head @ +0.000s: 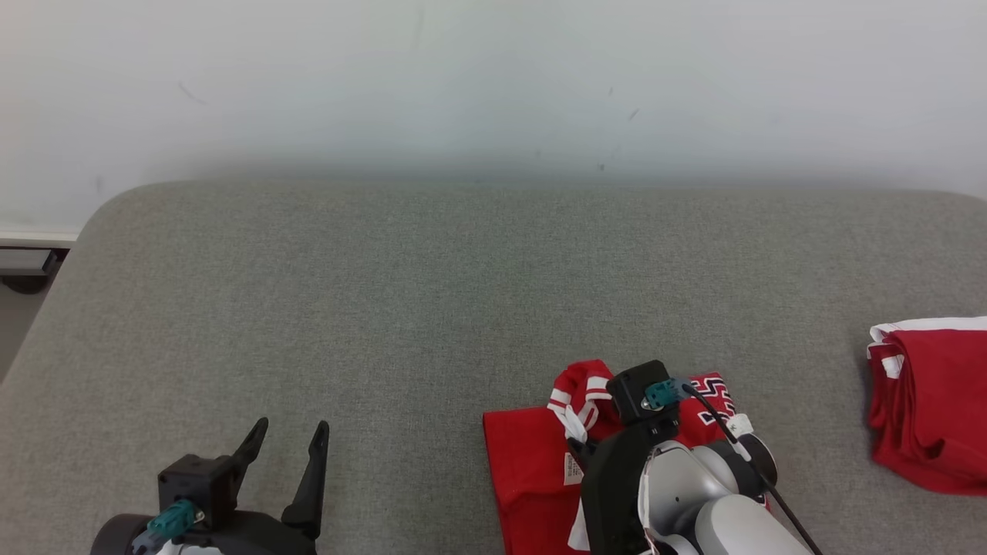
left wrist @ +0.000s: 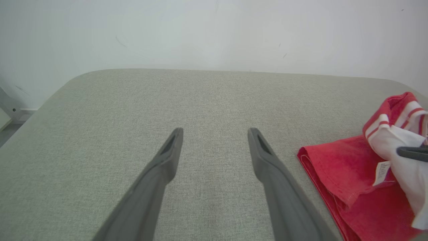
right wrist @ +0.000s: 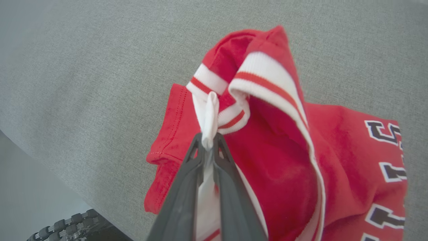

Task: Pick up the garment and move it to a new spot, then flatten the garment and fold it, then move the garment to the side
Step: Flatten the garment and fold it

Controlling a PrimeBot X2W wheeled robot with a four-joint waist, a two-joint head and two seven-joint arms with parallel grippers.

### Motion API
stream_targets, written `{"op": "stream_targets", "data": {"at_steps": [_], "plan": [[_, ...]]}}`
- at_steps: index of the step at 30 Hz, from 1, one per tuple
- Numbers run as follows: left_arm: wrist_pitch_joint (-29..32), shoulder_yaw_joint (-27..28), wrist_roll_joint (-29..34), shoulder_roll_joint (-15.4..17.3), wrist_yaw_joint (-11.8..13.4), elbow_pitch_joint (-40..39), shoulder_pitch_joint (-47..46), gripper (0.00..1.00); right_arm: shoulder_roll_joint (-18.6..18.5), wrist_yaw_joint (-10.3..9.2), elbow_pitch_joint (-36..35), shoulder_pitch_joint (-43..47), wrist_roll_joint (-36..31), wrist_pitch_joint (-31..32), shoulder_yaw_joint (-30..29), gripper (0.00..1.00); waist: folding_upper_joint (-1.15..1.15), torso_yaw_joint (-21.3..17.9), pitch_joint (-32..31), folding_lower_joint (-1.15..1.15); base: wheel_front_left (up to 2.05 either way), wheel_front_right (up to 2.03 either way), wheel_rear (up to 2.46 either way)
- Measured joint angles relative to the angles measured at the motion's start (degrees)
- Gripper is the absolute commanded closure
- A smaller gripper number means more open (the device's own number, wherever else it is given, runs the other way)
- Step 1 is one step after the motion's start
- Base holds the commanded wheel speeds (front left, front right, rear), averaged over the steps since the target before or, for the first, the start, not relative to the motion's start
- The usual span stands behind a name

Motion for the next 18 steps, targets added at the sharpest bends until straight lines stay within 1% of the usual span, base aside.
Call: {"op": "stream_targets", "data": {"at_steps": [3, 9, 15, 16, 17, 18], "plan": [[-0.02, -0.15, 0.00, -0.09, -0.02, 0.34, -0.04, 0.00, 0.02, 0.00, 1.01, -0.91, 0.63, -0.55, 1.08, 1.00, 0.00, 0.20, -0.12, 0.00, 0.00, 0.00, 0.00], [-0.02, -1.52, 0.00, -1.00, -0.57, 1.57, -0.72, 0.00, 0.03, -0.07, 3.63, -2.55, 4.94, -3.19, 4.88, 1.00, 0.00, 1.32, -0.74, 0.00, 0.00, 0.00, 0.00], [-0.04, -1.59, 0.00, -1.01, -0.99, 1.76, -1.19, 0.00, 0.01, -0.07, 7.00, -2.94, 5.19, -5.61, 4.76, 1.00, 0.00, 2.66, -1.20, -0.01, 0.00, 0.00, 0.00], [-0.05, -1.48, -0.01, -0.89, -0.99, 1.76, -1.14, 0.00, 0.02, -0.07, 7.50, -2.99, 5.27, -5.95, 4.83, 0.77, 0.00, 2.78, -1.27, -0.01, 0.00, 0.00, 0.00], [-0.05, -1.37, -0.05, -0.75, -0.98, 1.78, -1.13, 0.00, 0.02, -0.07, 7.60, -2.97, 5.76, -6.58, 4.81, 0.00, 0.00, 2.84, -1.34, -0.01, 0.00, 0.00, 0.00], [-0.05, -1.30, -0.05, -0.70, -0.98, 1.79, -1.13, 0.00, 0.00, -0.07, 7.40, -2.97, 7.05, -7.35, 4.72, 0.00, 0.00, 2.88, -1.39, -0.01, 0.00, 0.00, 0.00]]}}
